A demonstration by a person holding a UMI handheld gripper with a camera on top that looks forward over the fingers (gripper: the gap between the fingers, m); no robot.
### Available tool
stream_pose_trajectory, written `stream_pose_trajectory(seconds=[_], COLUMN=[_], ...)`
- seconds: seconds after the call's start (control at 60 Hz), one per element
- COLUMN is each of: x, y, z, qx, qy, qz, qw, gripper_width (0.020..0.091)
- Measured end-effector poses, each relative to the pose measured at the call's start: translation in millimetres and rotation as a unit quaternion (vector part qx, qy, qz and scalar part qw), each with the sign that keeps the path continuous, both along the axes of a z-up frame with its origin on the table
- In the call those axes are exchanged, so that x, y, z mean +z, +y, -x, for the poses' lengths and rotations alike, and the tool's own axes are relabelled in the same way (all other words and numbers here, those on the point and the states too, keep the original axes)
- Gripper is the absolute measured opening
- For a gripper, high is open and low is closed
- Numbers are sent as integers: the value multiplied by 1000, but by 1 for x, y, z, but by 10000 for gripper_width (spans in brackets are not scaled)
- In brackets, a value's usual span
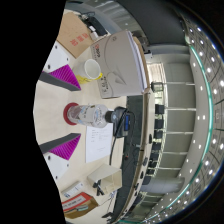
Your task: Pour water
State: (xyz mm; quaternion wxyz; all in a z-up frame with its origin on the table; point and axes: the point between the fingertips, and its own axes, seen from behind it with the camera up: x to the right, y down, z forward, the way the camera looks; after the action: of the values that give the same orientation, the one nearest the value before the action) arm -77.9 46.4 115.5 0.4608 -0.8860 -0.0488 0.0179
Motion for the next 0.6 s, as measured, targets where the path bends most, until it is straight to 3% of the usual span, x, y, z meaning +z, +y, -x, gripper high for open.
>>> stream_pose_trajectory(seconds=[0.25, 0.6], x=[69, 95], y=[-120, -189], z=[31, 48], qx=[-33, -49], qy=[-21, -27], qz=[15, 14], qw=[999, 998], gripper_width=[864, 864])
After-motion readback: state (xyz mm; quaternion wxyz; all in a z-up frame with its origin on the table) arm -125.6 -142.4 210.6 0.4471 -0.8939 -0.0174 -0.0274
